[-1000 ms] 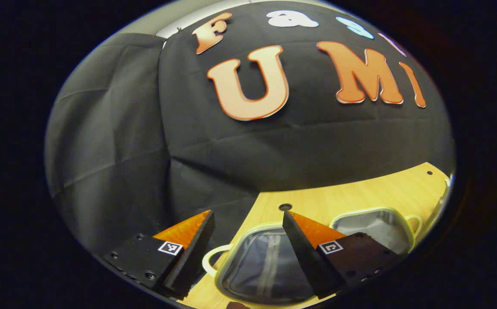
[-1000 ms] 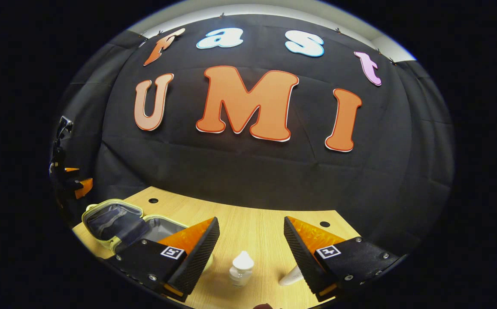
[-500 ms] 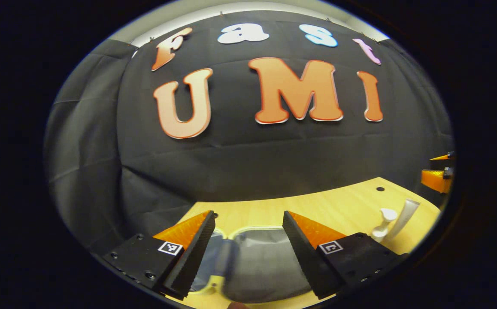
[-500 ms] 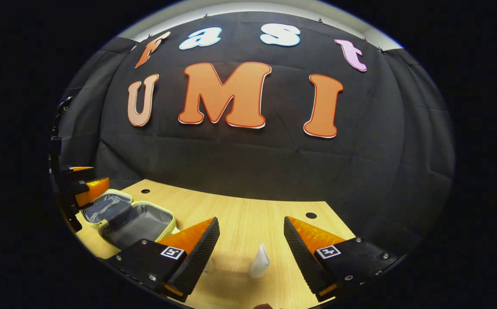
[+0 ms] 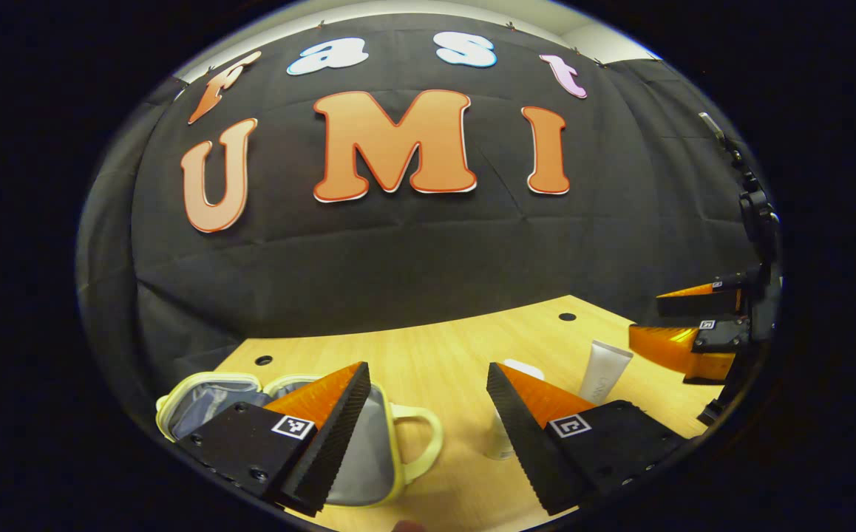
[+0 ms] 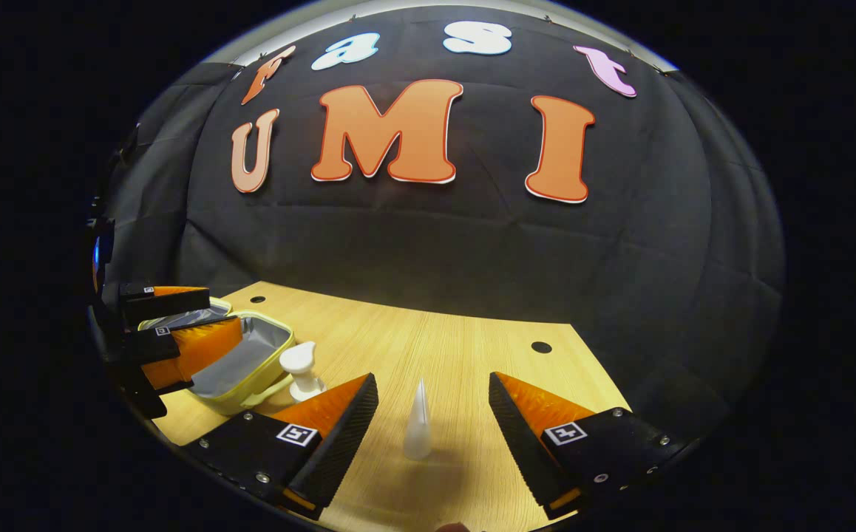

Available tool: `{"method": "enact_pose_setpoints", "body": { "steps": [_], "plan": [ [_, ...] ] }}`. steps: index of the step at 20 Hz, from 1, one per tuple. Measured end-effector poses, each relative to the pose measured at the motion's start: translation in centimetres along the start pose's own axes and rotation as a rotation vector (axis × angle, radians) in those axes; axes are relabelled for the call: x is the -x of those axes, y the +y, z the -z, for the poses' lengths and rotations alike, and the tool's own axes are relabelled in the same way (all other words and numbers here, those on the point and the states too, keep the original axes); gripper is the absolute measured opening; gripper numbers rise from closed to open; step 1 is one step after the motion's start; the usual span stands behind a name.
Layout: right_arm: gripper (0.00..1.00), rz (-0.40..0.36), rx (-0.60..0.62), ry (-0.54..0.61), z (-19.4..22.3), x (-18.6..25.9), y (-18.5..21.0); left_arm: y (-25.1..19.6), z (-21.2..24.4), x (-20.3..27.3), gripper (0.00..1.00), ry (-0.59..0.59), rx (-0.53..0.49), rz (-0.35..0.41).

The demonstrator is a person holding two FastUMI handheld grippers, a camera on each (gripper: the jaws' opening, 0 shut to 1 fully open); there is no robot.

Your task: First open the suitcase, pack the skin care products into it, and then close the suitcase.

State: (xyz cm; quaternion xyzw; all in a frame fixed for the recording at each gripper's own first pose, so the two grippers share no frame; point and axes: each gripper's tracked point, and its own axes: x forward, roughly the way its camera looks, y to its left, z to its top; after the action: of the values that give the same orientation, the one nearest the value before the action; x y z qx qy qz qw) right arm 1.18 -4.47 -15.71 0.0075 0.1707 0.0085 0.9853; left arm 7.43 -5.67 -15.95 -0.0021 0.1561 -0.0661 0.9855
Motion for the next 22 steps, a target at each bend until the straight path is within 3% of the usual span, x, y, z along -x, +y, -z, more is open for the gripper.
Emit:
{"method": "enact_pose_setpoints", "body": {
  "steps": [7, 11, 18, 19, 22],
  "plan": [
    [0.96, -0.030, 0.022, 0.018, 3.6, -1.9, -0.7, -5.5, 4.8, -2.2, 0.99, 0.038, -0.043, 0.103],
    [0.96, -0.033, 0.017, 0.039, 5.6, -3.1, -0.6, -6.4, 9.3, -4.7, 0.99, 0.097, -0.032, 0.118],
    [0.96, -0.052, 0.037, 0.077, 9.0, -5.8, 0.1, -8.8, 13.3, -8.7, 0.99, 0.150, -0.001, 0.162],
    [0.96, -0.056, 0.032, 0.086, 9.5, -6.2, 0.3, -9.0, 13.5, -9.5, 0.94, 0.145, 0.008, 0.166],
    [0.96, -0.068, 0.020, 0.106, 10.5, -7.0, 0.8, -9.6, 13.8, -9.8, 0.63, 0.151, 0.006, 0.178]
  ]
}}
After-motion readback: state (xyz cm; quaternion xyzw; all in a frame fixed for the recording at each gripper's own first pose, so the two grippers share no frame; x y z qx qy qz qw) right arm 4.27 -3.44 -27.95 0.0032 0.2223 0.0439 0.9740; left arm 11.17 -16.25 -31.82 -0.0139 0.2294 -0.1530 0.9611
